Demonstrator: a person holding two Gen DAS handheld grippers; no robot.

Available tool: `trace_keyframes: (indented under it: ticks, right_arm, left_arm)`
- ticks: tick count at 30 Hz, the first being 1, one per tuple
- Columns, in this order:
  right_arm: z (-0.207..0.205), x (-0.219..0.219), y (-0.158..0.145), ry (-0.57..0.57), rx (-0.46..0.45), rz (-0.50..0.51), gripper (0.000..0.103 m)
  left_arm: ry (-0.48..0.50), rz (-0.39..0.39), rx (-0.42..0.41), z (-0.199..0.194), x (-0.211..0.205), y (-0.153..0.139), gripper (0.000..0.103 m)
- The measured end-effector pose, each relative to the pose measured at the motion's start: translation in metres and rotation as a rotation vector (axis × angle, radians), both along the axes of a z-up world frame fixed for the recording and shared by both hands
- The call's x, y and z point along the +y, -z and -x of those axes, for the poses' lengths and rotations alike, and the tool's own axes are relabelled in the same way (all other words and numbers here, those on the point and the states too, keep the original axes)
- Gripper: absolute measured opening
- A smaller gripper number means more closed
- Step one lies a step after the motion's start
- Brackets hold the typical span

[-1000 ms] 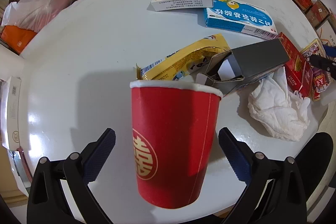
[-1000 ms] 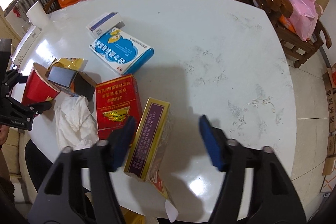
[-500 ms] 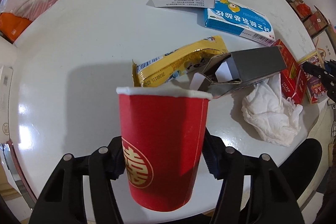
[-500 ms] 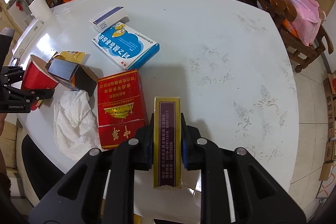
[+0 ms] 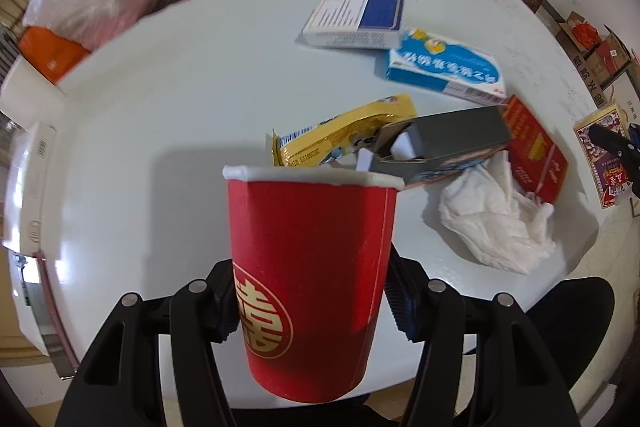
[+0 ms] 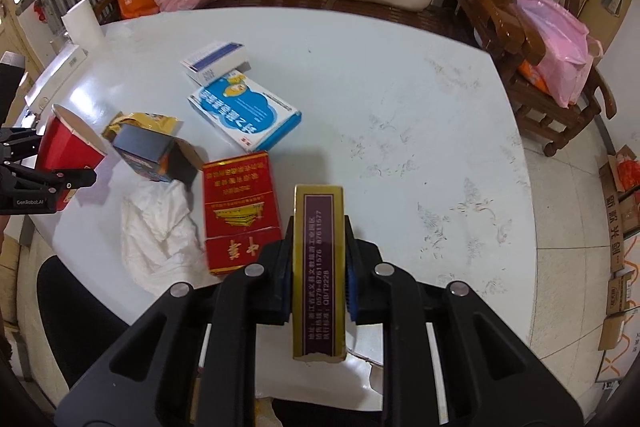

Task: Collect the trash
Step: 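Carry the red cup and gold box down toward the white plastic bag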

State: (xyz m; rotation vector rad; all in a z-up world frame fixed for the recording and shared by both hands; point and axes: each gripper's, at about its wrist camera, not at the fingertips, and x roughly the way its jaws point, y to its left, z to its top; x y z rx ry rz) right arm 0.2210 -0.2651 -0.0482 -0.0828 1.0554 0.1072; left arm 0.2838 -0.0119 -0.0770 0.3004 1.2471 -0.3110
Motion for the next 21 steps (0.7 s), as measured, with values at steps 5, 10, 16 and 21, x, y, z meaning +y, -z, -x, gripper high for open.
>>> trace_keyframes:
  ticks: [5,10,16,21]
  right_arm:
    - [0.022,0.014,-0.019,-0.031,-0.037,-0.008,0.02]
    - [0.047,0.033,-0.034,-0.075,-0.064,-0.02,0.02]
    - [0.077,0.056,-0.04,-0.117,-0.084,-0.034,0.02]
    - [0.105,0.074,-0.039,-0.149,-0.093,-0.048,0.02]
  left_arm:
    - [-0.008,0.009,-0.048,0.028,0.0,-0.02,0.058]
    - [-0.024,0.011,-0.093,0.049,0.004,-0.03,0.058]
    - [-0.054,0.005,-0.136,0.078,0.005,-0.034,0.058]
    - [-0.058,0.025,-0.149,0.106,0.005,-0.034,0.058]
